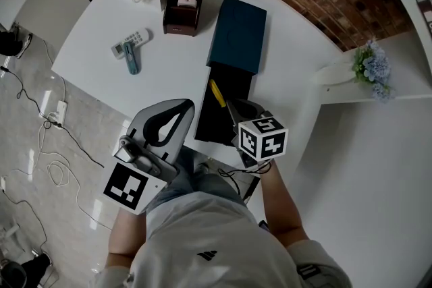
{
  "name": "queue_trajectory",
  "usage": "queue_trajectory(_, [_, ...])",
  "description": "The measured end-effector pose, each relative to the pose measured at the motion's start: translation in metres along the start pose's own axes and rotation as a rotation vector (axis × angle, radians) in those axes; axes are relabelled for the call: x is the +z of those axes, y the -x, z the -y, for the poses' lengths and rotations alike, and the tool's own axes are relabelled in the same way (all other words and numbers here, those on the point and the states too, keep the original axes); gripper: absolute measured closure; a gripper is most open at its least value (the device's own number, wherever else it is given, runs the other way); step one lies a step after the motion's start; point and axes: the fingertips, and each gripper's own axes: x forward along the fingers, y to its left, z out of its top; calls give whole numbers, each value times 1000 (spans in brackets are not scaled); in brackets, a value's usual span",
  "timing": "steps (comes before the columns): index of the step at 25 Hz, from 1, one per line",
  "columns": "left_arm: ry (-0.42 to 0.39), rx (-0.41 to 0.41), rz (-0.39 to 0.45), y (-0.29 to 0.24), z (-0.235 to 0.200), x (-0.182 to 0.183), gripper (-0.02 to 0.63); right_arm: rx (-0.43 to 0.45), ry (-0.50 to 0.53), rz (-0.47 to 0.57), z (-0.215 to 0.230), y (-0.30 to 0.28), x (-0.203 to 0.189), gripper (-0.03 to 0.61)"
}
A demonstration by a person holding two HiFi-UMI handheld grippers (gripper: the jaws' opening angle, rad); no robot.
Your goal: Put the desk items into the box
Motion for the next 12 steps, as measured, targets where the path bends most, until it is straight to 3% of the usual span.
queue_trajectory(12, [-24,-93,15,-11,34,8,603,55,0,264,-27,65,46,571])
